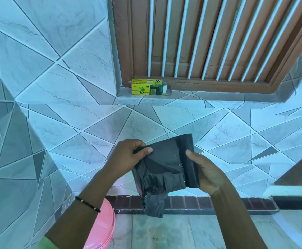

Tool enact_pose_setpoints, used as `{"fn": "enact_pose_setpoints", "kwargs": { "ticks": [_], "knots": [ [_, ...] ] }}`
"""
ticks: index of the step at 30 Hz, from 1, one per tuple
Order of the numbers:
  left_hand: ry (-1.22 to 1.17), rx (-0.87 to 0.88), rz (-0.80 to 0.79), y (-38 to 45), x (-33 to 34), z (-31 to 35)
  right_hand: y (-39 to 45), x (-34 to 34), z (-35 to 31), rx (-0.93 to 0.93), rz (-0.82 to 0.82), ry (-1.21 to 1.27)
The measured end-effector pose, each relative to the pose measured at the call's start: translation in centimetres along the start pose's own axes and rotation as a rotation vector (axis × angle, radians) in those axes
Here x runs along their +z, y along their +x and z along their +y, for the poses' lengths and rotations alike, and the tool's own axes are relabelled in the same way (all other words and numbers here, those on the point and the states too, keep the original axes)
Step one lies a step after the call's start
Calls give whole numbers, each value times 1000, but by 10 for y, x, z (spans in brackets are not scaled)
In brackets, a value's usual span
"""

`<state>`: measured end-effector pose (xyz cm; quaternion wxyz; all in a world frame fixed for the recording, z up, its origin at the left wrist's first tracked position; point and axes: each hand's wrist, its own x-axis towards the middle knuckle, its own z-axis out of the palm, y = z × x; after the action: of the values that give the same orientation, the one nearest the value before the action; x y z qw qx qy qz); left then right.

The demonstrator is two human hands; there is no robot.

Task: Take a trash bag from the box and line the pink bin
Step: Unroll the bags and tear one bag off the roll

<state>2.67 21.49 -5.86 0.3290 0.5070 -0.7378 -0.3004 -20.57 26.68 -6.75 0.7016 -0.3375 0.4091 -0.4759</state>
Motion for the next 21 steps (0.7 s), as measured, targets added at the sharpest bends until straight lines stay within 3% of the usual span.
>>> {"fn": "enact_pose_setpoints", "kwargs": {
  "ticks": [5,10,17,21],
  "knots": [
    [-3,10,-10,2,-17,-7,-5,-4,-3,-20,-20,-35],
    [9,-21,-19,3,-29,-15,-6,-9,-5,-41,91,-35],
    [-55,-38,-244,1,0,-4,0,12,0,-92,132,-97],
    [-225,-107,-356,0,0,-3,0,9,0,-116,206,-149]
  ]
}}
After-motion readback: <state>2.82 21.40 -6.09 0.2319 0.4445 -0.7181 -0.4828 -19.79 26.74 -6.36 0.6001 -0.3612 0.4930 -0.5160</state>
